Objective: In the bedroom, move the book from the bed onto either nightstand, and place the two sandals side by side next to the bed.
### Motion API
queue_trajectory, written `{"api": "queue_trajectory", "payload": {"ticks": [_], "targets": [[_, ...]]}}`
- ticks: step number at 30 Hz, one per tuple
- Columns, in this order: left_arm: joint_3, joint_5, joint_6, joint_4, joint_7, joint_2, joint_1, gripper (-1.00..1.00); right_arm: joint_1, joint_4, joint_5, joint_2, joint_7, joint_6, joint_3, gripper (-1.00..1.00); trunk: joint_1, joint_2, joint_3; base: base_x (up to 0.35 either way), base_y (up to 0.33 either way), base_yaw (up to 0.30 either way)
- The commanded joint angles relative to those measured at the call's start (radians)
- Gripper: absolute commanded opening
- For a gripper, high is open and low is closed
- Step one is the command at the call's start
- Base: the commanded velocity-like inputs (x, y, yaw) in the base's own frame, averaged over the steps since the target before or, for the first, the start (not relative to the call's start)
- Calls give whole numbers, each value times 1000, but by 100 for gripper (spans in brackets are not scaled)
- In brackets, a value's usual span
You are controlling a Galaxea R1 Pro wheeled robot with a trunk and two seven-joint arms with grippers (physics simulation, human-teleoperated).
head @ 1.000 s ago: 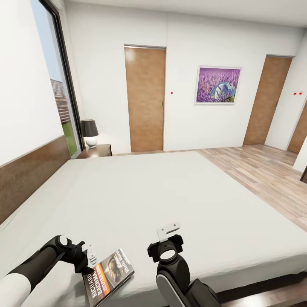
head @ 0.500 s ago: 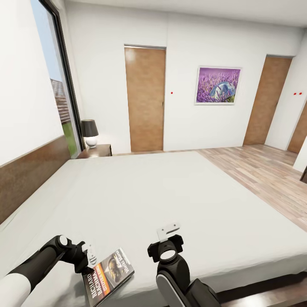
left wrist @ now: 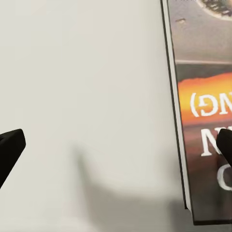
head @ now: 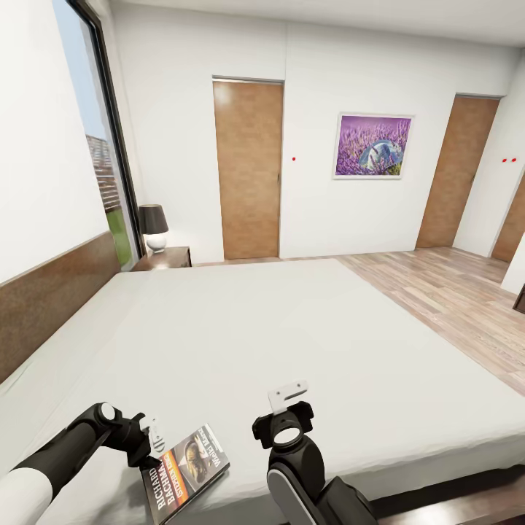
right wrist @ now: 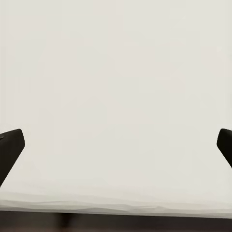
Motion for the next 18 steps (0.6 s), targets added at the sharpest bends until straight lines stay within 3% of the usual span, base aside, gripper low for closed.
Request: {"api": "queue_trajectory", "payload": {"ticks": [1,18], "targets": [[-4,1,13,27,-5,1,1,100,-1,0,-9,0,-10,4,1,100,0,0,-1,0,0,0],[1,4,17,27,4,3,-3,100,-1,1,-7,-1,-10,4,1,100,0,0,-1,0,0,0]]}}
